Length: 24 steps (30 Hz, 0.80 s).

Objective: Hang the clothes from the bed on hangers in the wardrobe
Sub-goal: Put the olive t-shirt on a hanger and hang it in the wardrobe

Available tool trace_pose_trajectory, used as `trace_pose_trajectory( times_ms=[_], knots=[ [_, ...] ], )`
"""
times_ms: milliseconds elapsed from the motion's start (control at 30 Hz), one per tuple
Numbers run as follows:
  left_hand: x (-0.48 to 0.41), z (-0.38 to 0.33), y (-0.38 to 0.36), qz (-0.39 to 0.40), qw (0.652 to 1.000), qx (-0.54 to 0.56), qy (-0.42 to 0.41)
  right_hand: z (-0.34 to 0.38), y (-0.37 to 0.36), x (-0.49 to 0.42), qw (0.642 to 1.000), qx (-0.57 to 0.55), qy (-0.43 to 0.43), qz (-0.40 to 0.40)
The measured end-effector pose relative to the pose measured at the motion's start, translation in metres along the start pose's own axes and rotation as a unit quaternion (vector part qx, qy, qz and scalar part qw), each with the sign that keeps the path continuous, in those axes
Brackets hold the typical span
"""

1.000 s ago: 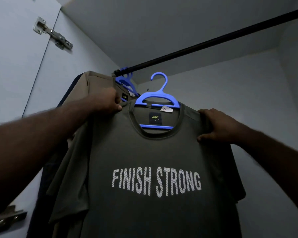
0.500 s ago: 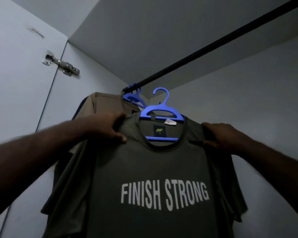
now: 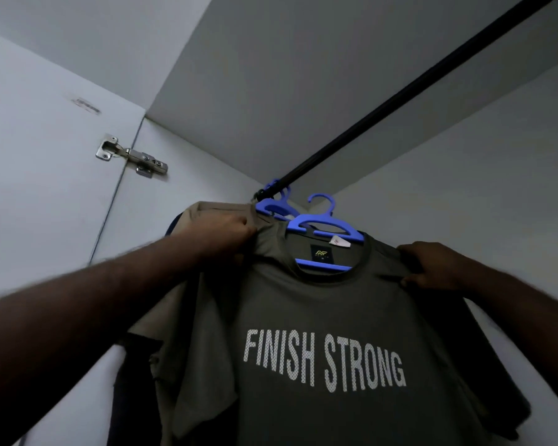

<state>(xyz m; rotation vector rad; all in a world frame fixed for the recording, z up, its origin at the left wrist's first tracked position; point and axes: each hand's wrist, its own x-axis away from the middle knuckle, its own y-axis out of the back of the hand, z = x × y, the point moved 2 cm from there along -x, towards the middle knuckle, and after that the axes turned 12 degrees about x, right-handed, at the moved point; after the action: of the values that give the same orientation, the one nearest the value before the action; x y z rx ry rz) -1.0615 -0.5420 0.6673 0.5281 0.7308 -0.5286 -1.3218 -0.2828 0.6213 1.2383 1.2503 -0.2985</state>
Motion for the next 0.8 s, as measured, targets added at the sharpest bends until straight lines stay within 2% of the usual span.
trace_pose_trajectory(
  times_ms=[200, 400, 600, 800],
  knots=[
    [-0.020, 0.035, -0.009, -0.003, 0.999, 0.051, -0.005, 0.017, -0.011, -0.038, 0.998, -0.064, -0.016, -0.021],
    [-0.056, 0.050, -0.002, -0.021, 0.999, 0.045, -0.021, 0.010, -0.020, -0.062, 0.991, -0.119, -0.034, -0.047],
    [-0.080, 0.062, 0.012, -0.032, 0.997, 0.070, -0.009, 0.010, -0.020, -0.078, 0.988, -0.136, -0.026, -0.072],
    [-0.083, 0.081, 0.027, -0.055, 0.997, 0.048, 0.005, 0.022, -0.006, -0.099, 0.982, -0.153, -0.024, -0.113]
  ],
)
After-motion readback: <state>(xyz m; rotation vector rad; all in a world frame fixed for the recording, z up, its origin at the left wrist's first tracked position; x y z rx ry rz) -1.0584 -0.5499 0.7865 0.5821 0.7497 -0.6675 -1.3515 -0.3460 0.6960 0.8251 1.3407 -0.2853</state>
